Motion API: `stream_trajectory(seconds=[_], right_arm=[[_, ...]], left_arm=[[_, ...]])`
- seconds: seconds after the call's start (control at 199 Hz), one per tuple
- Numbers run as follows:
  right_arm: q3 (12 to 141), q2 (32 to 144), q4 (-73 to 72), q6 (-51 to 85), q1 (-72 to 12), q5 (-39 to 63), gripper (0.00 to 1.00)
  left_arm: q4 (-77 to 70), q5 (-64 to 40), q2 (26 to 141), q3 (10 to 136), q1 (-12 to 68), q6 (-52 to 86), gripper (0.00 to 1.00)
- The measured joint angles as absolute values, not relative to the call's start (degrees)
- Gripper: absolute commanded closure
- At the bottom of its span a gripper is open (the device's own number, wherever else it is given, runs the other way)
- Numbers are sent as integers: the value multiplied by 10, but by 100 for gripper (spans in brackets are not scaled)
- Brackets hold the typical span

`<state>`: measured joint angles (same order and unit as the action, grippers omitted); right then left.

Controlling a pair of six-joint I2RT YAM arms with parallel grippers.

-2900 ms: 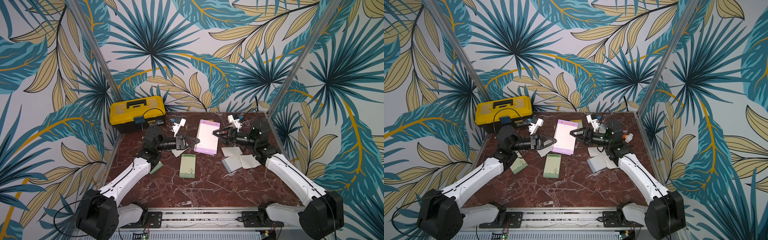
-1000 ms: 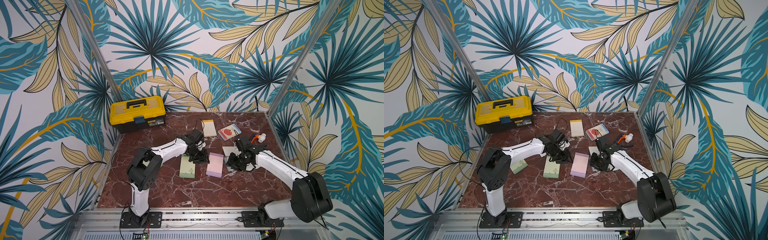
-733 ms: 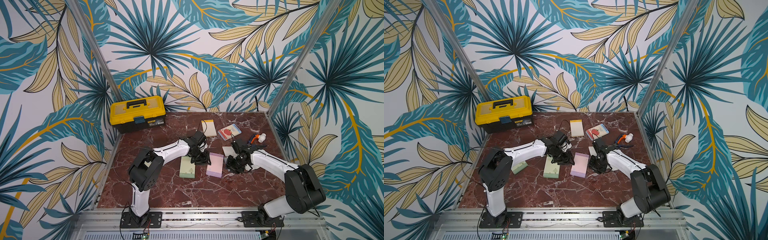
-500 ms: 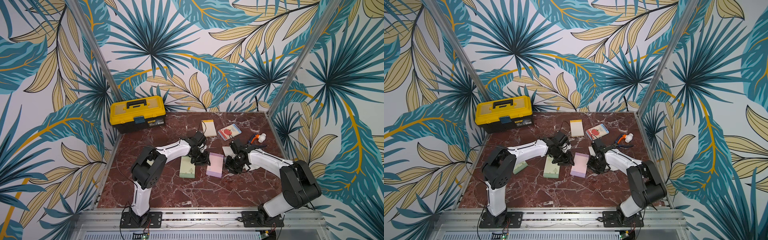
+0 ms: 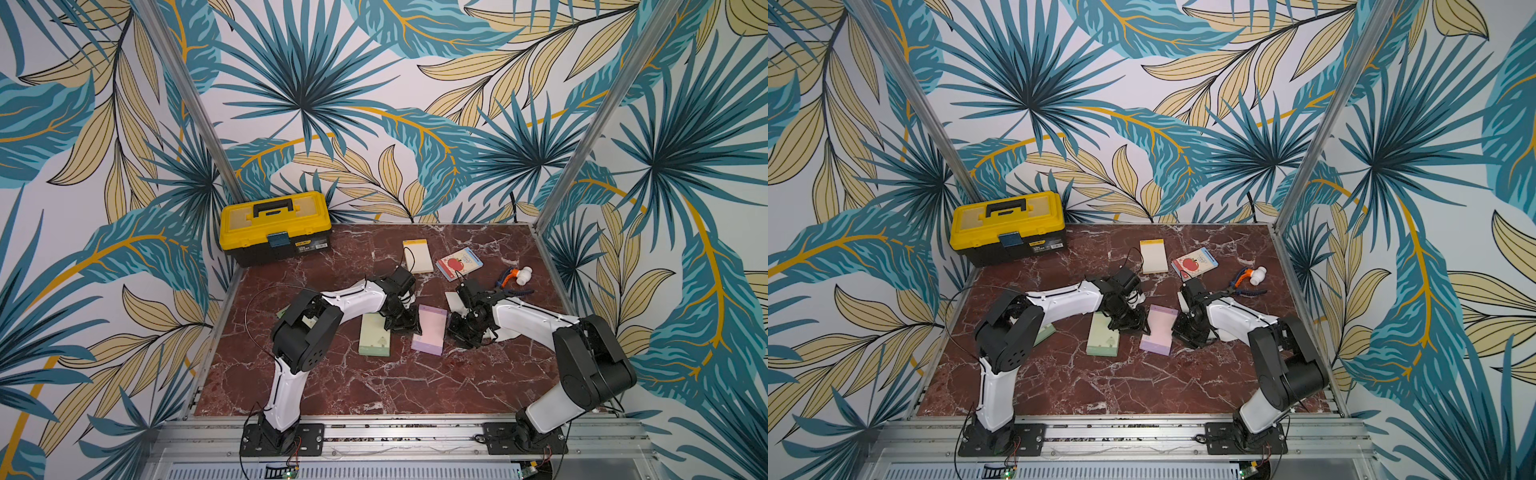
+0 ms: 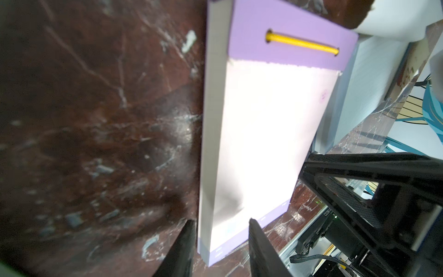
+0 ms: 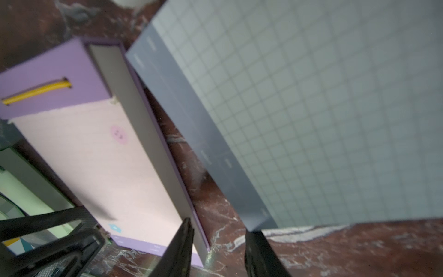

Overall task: Tear off pages from different memo pads
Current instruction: Pick up the memo pad from the center of the board.

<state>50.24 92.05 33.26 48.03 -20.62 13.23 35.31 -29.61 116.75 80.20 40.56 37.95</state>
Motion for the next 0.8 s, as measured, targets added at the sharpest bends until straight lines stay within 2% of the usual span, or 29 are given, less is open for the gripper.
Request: stream_trajectory(seconds=[0.367,0.803], right_arm=[[480,902,328,489,-210,123,61],[494,920,315,489,-214,149,61]], left_arm=[[351,-301,1168,802,408,379,58],[343,-308,1170,802,408,378,60]])
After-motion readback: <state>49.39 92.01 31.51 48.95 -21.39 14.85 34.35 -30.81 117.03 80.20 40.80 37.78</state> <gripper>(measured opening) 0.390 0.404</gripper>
